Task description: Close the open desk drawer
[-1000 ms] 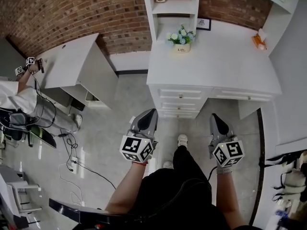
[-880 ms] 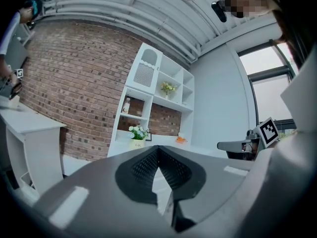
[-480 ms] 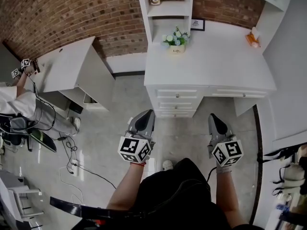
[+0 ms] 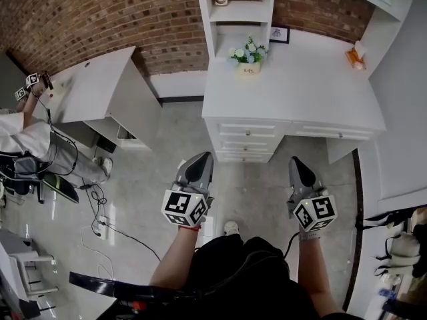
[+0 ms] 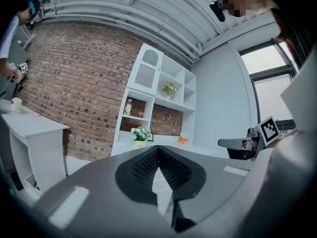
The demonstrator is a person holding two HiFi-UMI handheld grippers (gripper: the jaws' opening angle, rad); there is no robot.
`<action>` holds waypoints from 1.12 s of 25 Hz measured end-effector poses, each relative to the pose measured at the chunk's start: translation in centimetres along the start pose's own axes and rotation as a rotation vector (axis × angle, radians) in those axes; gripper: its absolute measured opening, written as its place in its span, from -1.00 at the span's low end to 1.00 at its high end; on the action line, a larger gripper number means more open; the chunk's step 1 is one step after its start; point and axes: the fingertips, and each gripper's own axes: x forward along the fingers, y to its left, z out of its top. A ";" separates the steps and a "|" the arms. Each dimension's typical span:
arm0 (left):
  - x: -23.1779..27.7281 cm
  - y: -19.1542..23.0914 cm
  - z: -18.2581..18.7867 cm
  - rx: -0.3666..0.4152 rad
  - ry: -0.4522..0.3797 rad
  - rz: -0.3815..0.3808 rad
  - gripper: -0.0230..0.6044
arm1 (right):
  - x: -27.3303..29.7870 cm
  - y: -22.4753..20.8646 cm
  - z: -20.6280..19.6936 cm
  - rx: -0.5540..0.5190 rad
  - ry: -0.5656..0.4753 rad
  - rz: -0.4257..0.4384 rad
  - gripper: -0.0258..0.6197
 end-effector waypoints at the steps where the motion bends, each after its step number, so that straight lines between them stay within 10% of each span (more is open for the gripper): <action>1: -0.1 -0.1 -0.1 0.002 0.001 0.005 -0.92 | 0.0 0.1 0.0 0.002 -0.002 0.004 -0.92; 28: -8.0 -8.0 -0.8 -0.004 -0.012 0.095 -0.92 | -11.0 2.0 -0.5 -0.024 0.006 0.065 -0.92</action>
